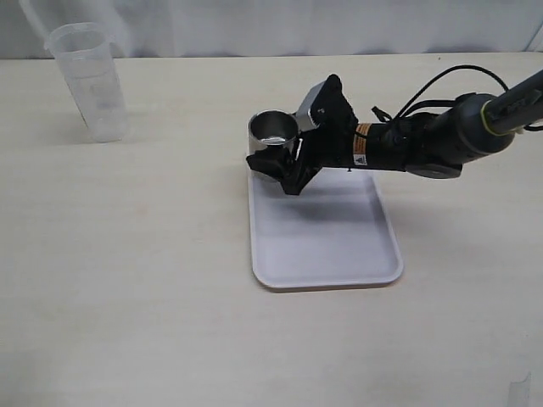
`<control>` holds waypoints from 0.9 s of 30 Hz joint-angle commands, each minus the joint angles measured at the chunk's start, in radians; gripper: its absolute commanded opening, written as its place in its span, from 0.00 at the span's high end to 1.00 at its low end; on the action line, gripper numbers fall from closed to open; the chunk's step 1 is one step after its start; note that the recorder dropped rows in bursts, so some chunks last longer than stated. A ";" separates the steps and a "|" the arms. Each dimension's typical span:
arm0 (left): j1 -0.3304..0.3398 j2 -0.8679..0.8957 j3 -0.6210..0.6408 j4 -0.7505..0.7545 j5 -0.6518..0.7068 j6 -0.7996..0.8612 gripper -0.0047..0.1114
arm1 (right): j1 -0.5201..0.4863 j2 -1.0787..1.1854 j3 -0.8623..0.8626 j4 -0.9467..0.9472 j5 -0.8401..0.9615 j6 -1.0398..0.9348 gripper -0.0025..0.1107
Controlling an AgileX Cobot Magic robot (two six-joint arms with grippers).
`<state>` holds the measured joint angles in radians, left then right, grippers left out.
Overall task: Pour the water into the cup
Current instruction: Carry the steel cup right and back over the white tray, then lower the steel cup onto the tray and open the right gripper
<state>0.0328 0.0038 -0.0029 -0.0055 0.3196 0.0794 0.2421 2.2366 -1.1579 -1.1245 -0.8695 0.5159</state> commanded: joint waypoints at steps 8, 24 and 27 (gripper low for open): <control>0.001 -0.004 0.003 -0.004 -0.006 0.002 0.96 | -0.078 -0.040 0.076 0.009 -0.095 -0.050 0.94; 0.001 -0.004 0.003 -0.004 -0.006 0.002 0.96 | -0.128 -0.039 0.186 0.020 -0.123 -0.169 0.94; 0.001 -0.004 0.003 -0.004 -0.006 0.002 0.96 | -0.128 -0.025 0.187 0.020 -0.134 -0.173 0.94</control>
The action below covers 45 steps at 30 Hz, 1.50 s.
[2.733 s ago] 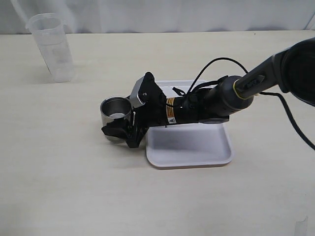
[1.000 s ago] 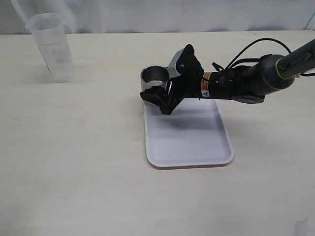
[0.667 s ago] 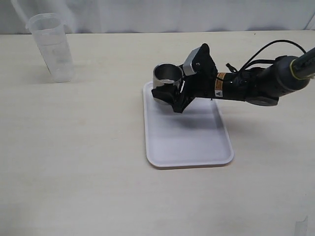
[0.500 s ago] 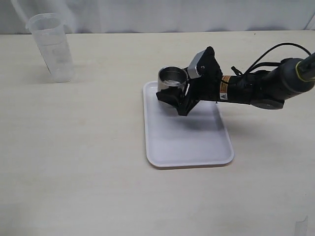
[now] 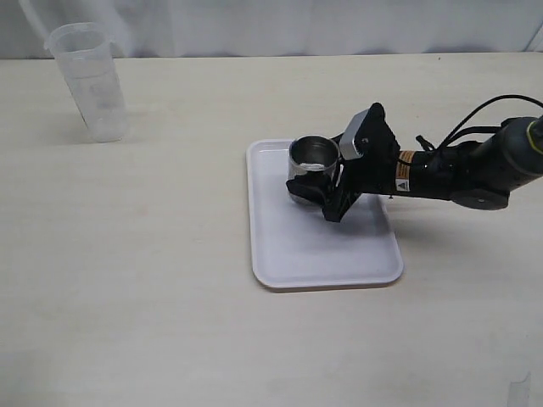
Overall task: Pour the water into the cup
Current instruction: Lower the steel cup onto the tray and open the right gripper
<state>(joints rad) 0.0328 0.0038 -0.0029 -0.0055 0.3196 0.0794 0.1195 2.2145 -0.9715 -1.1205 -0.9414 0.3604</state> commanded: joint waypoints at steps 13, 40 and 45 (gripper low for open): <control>0.001 -0.004 0.003 -0.004 -0.006 0.002 0.96 | -0.006 0.051 0.000 0.032 -0.105 -0.007 0.91; 0.001 -0.004 0.003 -0.004 -0.004 0.002 0.96 | -0.002 -0.040 0.000 0.058 -0.058 0.046 0.12; 0.001 -0.004 0.003 -0.004 -0.004 0.002 0.96 | -0.002 -0.119 0.000 0.058 -0.058 0.049 0.12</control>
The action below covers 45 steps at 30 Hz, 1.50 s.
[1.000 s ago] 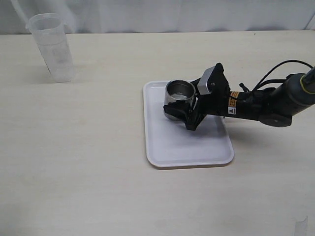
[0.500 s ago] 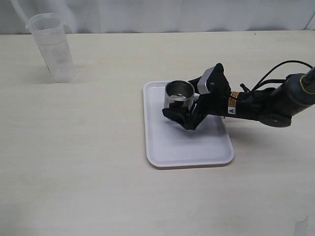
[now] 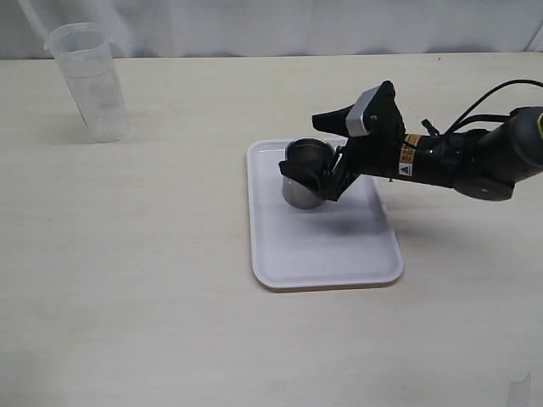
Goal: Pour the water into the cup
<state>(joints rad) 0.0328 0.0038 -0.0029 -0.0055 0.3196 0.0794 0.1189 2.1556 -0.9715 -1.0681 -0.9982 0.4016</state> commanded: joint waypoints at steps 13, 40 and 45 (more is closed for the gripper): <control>0.001 -0.004 0.003 -0.004 -0.006 0.002 0.96 | -0.001 -0.725 0.000 -0.083 0.282 0.489 0.94; 0.001 -0.004 0.003 -0.004 -0.006 0.002 0.96 | -0.001 -1.814 0.468 -0.347 0.440 1.081 0.94; 0.001 -0.004 0.003 -0.004 -0.004 0.002 0.96 | -0.001 -1.949 0.491 -0.347 0.440 1.083 0.94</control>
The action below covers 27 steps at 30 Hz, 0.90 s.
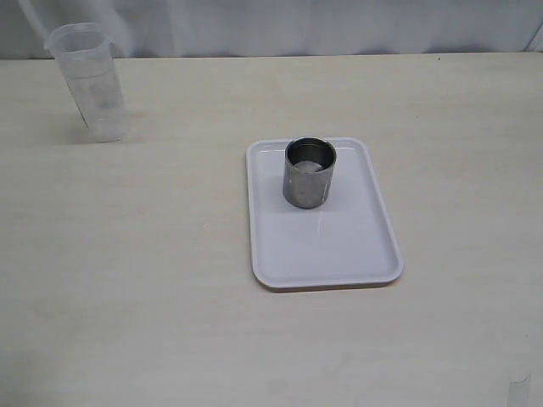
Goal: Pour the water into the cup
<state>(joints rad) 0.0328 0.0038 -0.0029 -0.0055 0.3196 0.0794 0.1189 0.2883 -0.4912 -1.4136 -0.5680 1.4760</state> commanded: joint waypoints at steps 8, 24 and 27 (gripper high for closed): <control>0.001 -0.004 0.003 -0.004 -0.004 0.002 0.96 | -0.001 -0.224 0.011 0.037 0.010 0.011 0.94; 0.001 -0.004 0.003 -0.004 -0.004 0.002 0.96 | 0.001 -0.286 0.009 0.037 0.010 0.011 0.94; 0.001 -0.004 0.003 -0.004 -0.004 0.002 0.96 | 0.001 -0.286 0.009 0.040 0.029 -0.017 0.94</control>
<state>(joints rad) 0.0328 0.0038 -0.0029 -0.0055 0.3196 0.0794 0.1189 0.0049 -0.4832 -1.3826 -0.5661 1.4808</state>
